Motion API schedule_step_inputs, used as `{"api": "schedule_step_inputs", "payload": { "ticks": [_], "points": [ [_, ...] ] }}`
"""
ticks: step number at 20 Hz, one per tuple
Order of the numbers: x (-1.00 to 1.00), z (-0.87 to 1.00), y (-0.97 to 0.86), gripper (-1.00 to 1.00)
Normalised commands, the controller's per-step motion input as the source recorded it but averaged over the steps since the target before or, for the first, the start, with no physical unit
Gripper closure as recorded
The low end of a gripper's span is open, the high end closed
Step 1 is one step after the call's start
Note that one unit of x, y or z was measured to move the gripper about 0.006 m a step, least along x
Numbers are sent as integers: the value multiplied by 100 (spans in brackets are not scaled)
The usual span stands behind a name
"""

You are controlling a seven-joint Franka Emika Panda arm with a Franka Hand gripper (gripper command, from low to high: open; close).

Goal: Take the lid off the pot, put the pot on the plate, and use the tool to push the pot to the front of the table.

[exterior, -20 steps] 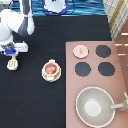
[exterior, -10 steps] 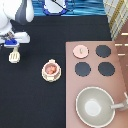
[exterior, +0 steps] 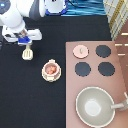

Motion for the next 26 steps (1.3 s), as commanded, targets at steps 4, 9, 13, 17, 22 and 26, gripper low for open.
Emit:
{"api": "schedule_step_inputs", "payload": {
  "ticks": [4, 9, 13, 17, 22, 26],
  "points": [
    [-16, -9, 100, 100],
    [-47, 0, 94, 100],
    [-75, 0, 62, 100],
    [-89, -4, 35, 100],
    [-90, -29, 17, 100],
    [-79, -44, 18, 100]
  ]
}}
